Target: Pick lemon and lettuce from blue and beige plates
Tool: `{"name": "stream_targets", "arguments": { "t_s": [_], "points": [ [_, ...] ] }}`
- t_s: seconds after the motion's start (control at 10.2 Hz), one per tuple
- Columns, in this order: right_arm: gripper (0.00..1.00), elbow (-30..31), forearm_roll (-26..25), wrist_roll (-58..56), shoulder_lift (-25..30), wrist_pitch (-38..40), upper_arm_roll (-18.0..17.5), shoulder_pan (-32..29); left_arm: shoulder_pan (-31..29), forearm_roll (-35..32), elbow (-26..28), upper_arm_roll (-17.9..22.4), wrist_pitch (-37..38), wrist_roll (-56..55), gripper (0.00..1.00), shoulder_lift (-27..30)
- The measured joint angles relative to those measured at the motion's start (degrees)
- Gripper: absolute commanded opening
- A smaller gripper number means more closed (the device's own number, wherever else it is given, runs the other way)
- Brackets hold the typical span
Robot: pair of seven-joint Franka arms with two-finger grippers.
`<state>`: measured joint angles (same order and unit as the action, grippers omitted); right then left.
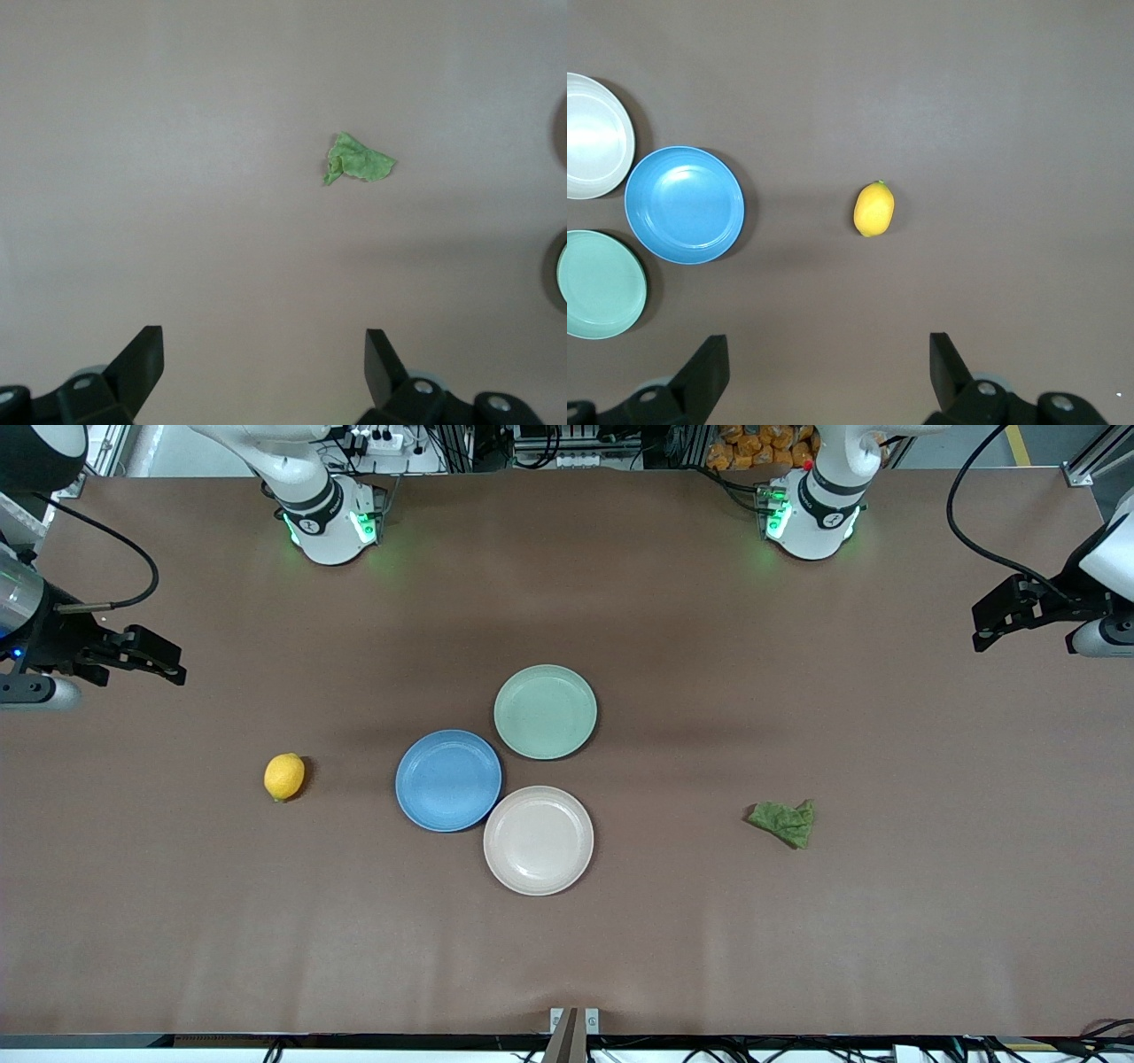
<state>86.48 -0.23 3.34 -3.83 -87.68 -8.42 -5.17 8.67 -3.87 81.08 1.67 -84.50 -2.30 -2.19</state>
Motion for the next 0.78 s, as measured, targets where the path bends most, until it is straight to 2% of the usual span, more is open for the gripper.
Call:
{"name": "stream_targets", "arguments": {
  "t_s": [0.78],
  "points": [
    [1.0, 0.0, 0.0, -0.02, 0.0, 0.02, 0.0, 0.0, 0.23, 3.23, 0.83, -0.94, -0.69, 0.06, 1.0, 0.16]
  ]
}}
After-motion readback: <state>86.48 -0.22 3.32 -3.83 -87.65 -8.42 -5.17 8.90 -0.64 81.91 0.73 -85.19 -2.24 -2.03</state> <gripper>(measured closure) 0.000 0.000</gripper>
